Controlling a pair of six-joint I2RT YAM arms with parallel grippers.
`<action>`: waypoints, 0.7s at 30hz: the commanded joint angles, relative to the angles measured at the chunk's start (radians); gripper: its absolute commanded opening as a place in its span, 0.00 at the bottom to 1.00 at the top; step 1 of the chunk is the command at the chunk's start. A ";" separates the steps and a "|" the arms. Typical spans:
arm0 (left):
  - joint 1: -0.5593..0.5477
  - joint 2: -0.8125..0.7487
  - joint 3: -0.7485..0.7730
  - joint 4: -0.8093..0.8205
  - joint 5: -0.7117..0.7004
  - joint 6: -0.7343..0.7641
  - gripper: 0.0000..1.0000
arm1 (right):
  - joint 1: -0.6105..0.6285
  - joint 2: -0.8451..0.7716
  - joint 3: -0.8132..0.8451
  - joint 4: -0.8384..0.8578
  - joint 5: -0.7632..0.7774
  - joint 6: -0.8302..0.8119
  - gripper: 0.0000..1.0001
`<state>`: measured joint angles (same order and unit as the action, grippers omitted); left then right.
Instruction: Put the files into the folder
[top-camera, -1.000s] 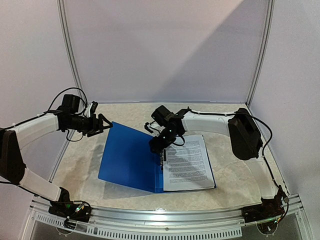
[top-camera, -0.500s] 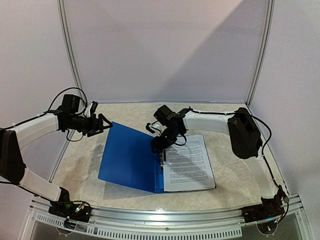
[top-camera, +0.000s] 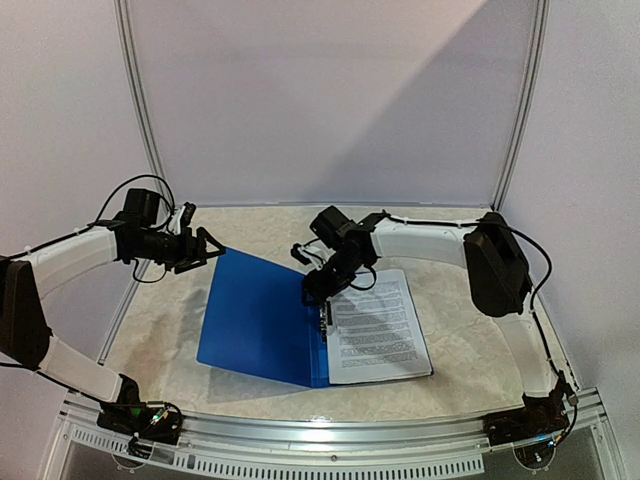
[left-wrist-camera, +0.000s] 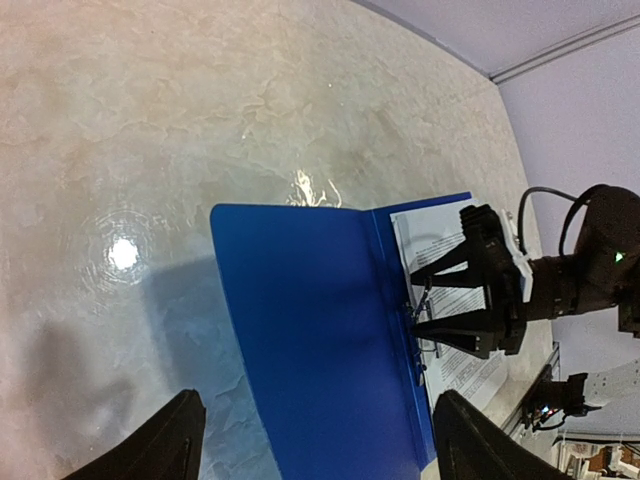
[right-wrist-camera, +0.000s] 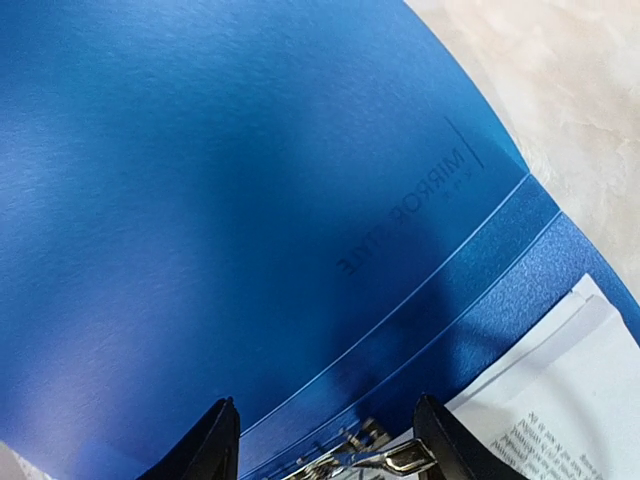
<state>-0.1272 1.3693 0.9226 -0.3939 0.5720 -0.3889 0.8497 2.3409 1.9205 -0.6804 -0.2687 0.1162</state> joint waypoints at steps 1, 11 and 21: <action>0.001 0.002 -0.005 0.017 0.006 0.010 0.80 | -0.002 -0.090 -0.047 0.032 -0.046 0.024 0.60; 0.002 0.001 -0.005 0.018 0.006 0.011 0.80 | 0.037 -0.156 -0.131 0.002 -0.059 0.022 0.59; 0.002 -0.006 -0.005 0.017 0.004 0.013 0.81 | 0.092 -0.311 -0.268 -0.023 0.057 0.033 0.62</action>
<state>-0.1268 1.3693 0.9226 -0.3931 0.5720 -0.3889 0.9237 2.1353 1.6848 -0.6926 -0.2935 0.1394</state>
